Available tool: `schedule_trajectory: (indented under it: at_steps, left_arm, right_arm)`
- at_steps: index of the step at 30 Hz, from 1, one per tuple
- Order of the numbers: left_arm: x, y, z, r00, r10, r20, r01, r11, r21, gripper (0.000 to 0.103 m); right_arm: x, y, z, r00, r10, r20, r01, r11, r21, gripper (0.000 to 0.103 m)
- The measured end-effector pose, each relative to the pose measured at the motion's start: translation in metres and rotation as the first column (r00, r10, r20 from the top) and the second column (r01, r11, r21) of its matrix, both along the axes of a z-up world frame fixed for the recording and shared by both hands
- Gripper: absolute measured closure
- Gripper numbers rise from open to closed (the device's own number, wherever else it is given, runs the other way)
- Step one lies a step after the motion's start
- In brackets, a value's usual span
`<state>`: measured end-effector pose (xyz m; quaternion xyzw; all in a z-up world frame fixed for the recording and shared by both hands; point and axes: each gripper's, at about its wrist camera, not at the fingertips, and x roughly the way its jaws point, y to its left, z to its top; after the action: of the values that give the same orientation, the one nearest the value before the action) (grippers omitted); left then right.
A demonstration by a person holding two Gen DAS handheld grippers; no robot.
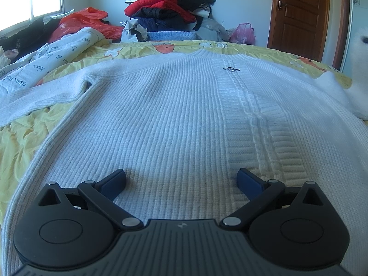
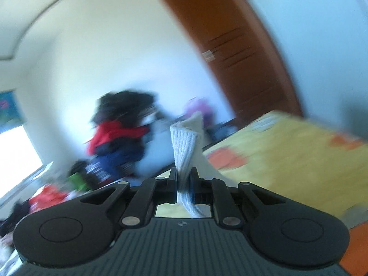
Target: Fold small clothes
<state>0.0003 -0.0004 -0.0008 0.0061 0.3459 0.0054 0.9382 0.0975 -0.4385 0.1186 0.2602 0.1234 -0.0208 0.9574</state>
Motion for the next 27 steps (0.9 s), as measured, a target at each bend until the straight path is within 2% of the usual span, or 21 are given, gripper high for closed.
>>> schedule_trajectory:
  at_steps: [3,7,9,11,14,15,17,18,20,21,24,26,27]
  left_arm:
    - [0.000,0.000,0.000,1.000,-0.001,0.000,0.001,1.000,0.000,0.000]
    - [0.000,0.000,0.000,1.000,0.000,0.000,0.000,1.000,0.001,0.000]
    - [-0.002,0.001,0.002,1.000,0.002,-0.001,-0.002,1.000,0.004,0.000]
    - [0.000,-0.001,0.005,1.000,0.014,-0.008,-0.014,1.000,0.014,0.000]
    - [0.004,-0.006,0.016,1.000,-0.001,-0.008,0.001,0.998,0.066,0.000]
    - [0.004,-0.008,0.024,1.000,-0.016,0.005,0.016,0.998,0.054,0.000]
    - [0.010,-0.003,0.049,0.996,-0.050,0.073,0.056,0.995,-0.079,0.000]
    - [0.018,0.000,0.061,0.992,-0.062,0.106,0.078,0.984,-0.157,0.000]
    - [0.048,0.003,0.080,0.989,-0.094,0.113,0.126,0.941,-0.314,0.000]
    - [0.069,0.005,0.085,0.989,-0.120,0.081,0.143,0.901,-0.411,0.000]
    - [0.135,0.005,0.076,0.982,-0.182,-0.059,0.097,0.740,-0.665,0.000]
    - [0.169,-0.005,0.067,0.966,-0.224,-0.129,0.055,0.667,-0.743,0.000]
    - [0.184,-0.014,0.064,0.955,-0.255,-0.151,0.052,0.645,-0.762,0.000]
  right_arm:
    - [0.013,0.056,-0.009,0.991,0.128,-0.029,-0.128,0.992,0.016,0.089]
    - [0.021,0.131,-0.039,0.956,0.269,-0.115,-0.270,0.963,0.009,0.089]
    - [0.021,0.162,-0.058,0.944,0.287,-0.165,-0.298,0.954,-0.041,0.089]
    - [0.022,0.174,-0.077,0.937,0.283,-0.205,-0.302,0.951,-0.066,0.089]
    - [0.017,0.171,-0.102,0.933,0.270,-0.237,-0.284,0.958,-0.026,0.089]
    - [0.015,0.167,-0.107,0.933,0.268,-0.239,-0.278,0.961,-0.005,0.089]
    - [0.015,0.160,-0.106,0.938,0.269,-0.217,-0.271,0.962,0.020,0.089]
    - [0.012,0.167,-0.109,0.939,0.271,-0.213,-0.273,0.962,0.019,0.089]
    - [0.010,0.171,-0.110,0.941,0.273,-0.201,-0.278,0.960,0.002,0.089]
    - [0.010,0.173,-0.111,0.943,0.273,-0.191,-0.280,0.960,-0.012,0.089]
    - [0.005,0.175,-0.112,0.950,0.269,-0.158,-0.280,0.959,-0.047,0.089]
    - [0.003,0.176,-0.111,0.952,0.269,-0.149,-0.278,0.960,-0.044,0.089]
    - [0.003,0.176,-0.110,0.952,0.268,-0.148,-0.276,0.960,-0.039,0.089]
